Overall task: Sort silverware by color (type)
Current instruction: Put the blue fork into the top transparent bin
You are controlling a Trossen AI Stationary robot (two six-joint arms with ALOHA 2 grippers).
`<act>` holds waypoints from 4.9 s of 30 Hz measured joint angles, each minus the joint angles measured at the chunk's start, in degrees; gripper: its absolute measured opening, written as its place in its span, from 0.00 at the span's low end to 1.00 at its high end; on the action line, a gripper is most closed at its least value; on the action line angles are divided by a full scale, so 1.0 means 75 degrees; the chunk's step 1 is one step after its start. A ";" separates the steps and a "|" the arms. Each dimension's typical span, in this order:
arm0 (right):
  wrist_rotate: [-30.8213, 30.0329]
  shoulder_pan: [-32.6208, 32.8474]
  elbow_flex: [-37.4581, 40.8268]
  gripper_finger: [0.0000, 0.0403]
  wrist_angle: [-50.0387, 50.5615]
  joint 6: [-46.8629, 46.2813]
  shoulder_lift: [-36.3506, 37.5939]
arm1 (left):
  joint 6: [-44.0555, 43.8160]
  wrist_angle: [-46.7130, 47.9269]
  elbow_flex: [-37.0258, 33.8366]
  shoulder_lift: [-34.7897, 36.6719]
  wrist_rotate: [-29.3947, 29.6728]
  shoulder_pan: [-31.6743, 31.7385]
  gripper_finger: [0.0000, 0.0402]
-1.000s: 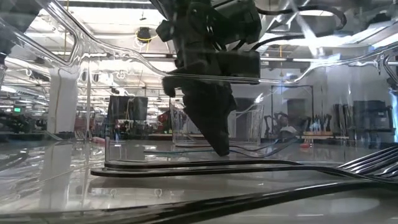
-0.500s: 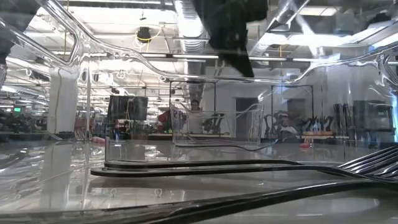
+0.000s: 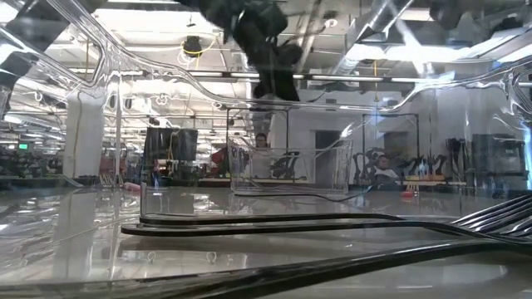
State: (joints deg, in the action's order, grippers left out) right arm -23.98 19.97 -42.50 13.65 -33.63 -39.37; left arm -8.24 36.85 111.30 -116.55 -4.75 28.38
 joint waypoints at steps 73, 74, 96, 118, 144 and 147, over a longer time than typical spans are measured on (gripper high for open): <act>0.0017 -0.2938 0.0000 0.13 -0.3453 0.2649 -0.3158 | -0.3158 -0.6852 -0.3484 0.2547 0.4871 -0.3239 0.00; 0.0019 -0.2938 0.0000 0.16 -0.3453 0.2514 -0.3134 | -0.3034 -0.6847 -0.3484 0.2547 0.4935 -0.3234 0.00; 0.0620 -0.2892 -0.0003 0.74 -0.5136 0.2073 -0.3805 | -0.1988 -0.6887 -0.3476 0.2532 0.5260 -0.3229 0.00; -0.0046 -0.2901 -0.0536 0.05 -0.5072 0.2460 -0.4469 | -0.2192 -0.6848 -0.3476 0.2544 0.4945 -0.3237 0.01; 0.6213 -0.5587 -0.0542 0.04 -0.0500 0.1016 -0.2982 | 0.0411 0.0213 -0.3024 0.3338 -0.0021 -0.2569 0.58; 0.6879 -0.5808 -0.0541 0.04 -0.0325 0.0994 -0.3259 | 0.1729 0.0134 -0.3024 0.3284 -0.0163 -0.3138 0.57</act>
State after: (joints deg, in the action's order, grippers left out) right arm 27.61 -23.59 -46.56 11.22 -26.17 -63.81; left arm 4.73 37.86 88.62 -91.92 -5.97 4.84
